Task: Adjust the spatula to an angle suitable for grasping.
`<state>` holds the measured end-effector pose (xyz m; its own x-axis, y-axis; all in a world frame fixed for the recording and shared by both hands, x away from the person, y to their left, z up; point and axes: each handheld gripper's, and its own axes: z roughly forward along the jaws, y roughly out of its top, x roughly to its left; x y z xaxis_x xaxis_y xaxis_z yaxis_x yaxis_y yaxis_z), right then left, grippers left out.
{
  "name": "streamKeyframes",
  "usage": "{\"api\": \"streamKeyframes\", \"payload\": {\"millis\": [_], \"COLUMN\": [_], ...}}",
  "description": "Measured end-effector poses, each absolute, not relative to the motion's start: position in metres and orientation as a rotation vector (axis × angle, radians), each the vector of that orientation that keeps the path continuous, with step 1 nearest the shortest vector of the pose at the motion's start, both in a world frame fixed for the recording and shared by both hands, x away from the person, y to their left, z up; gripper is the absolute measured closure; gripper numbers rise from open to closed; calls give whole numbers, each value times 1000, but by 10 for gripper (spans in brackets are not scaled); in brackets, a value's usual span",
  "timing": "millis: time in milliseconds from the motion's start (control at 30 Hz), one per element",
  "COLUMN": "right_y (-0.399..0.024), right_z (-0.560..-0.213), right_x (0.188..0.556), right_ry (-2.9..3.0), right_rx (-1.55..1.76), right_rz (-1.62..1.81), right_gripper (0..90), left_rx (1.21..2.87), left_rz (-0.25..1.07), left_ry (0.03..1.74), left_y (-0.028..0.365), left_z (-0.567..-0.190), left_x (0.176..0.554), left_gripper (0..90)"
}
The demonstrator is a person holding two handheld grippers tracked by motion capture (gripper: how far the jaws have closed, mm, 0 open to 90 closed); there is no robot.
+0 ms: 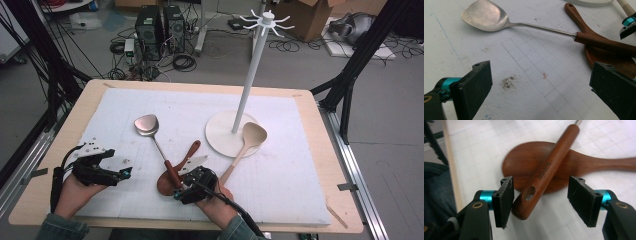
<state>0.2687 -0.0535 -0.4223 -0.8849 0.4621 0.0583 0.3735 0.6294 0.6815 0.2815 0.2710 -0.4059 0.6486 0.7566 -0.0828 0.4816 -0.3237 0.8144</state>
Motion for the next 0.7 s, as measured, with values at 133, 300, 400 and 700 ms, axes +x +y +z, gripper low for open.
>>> {"api": "streamKeyframes", "payload": {"millis": [133, 300, 400, 700], "right_y": [-62, -69, -70, -66], "right_z": [-420, -418, -418, -423], "right_x": [273, 279, 282, 294], "right_ry": [2701, 2673, 2658, 2654], "right_rx": [731, 784, 796, 789], "right_rz": [1055, 1016, 986, 929], "right_gripper": [404, 433, 457, 561], "left_rx": [1990, 1991, 1991, 2000], "left_rz": [398, 402, 402, 403], "left_ry": [967, 964, 965, 957], "left_y": [271, 270, 270, 270], "left_z": [-406, -406, -406, -406], "left_x": [282, 282, 282, 282], "left_gripper": [50, 50, 50, 50]}}
